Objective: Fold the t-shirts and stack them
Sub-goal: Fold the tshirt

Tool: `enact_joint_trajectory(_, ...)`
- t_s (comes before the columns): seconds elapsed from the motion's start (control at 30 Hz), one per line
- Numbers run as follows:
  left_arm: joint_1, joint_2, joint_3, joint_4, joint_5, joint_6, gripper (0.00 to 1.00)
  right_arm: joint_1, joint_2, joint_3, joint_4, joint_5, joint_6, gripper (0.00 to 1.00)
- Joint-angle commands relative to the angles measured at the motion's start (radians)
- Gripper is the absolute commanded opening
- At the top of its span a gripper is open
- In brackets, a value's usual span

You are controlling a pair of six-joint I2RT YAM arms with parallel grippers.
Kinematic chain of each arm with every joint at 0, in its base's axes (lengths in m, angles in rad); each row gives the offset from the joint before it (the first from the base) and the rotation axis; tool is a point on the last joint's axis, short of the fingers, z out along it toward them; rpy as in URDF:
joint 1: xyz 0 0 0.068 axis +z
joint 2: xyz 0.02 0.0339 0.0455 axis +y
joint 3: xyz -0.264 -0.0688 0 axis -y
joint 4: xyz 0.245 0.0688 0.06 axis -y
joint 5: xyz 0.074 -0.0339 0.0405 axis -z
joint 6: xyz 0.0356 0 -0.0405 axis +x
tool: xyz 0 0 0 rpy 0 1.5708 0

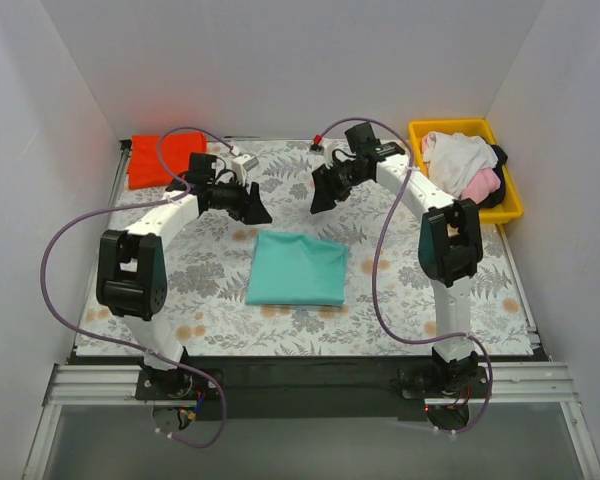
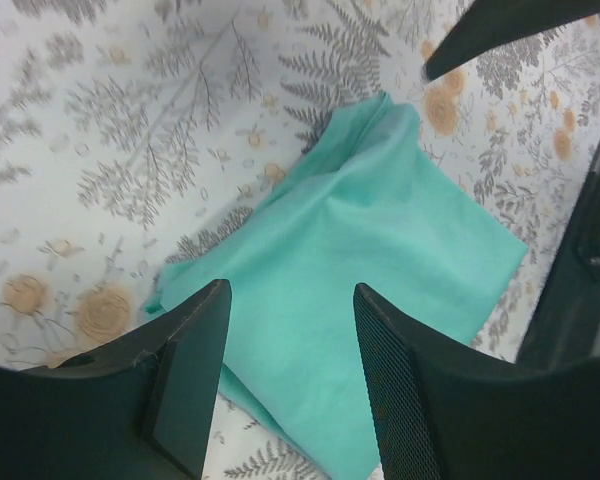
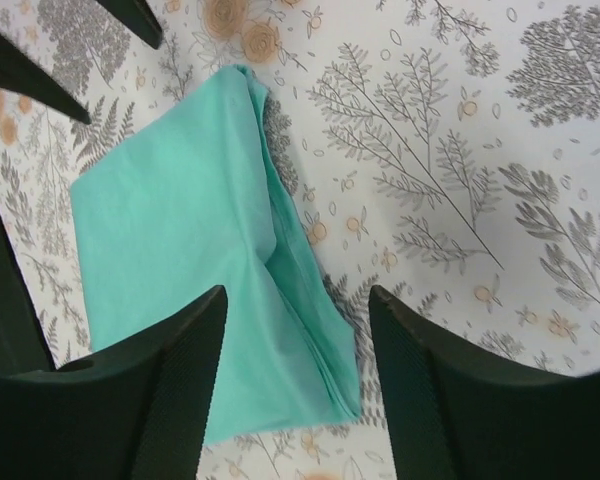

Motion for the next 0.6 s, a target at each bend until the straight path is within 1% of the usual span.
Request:
enact_joint_trajectory(0.0, -0.007, 0.055, 0.072, -0.202, 0.048, -0.041, 0.52, -0.052, -0.064, -0.008, -0.107, -0.004, -0.089, 0.67)
enact_joint_trajectory(0.13, 0.019, 0.153, 0.136, -0.25, 0.045, -0.05, 0.52, -0.06, -0.087, -0.075, -0.185, 0.007, -0.18, 0.68)
enact_joint_trajectory(0.23, 0.029, 0.182, 0.17, -0.249, 0.04, -0.056, 0.53, -0.06, -0.086, -0.117, -0.21, 0.013, -0.207, 0.68)
enact_joint_trajectory(0.3, 0.029, 0.219, 0.2, -0.262, 0.021, -0.053, 0.53, -0.06, -0.066, -0.123, -0.223, 0.03, -0.226, 0.68)
enact_joint_trajectory(0.37, 0.029, 0.254, 0.227, -0.308, 0.007, -0.016, 0.54, -0.06, -0.054, -0.131, -0.231, 0.037, -0.244, 0.68)
enact_joint_trajectory(0.57, 0.029, 0.285, 0.234, -0.307, -0.055, 0.015, 0.55, -0.06, -0.017, -0.132, -0.23, 0.05, -0.26, 0.68)
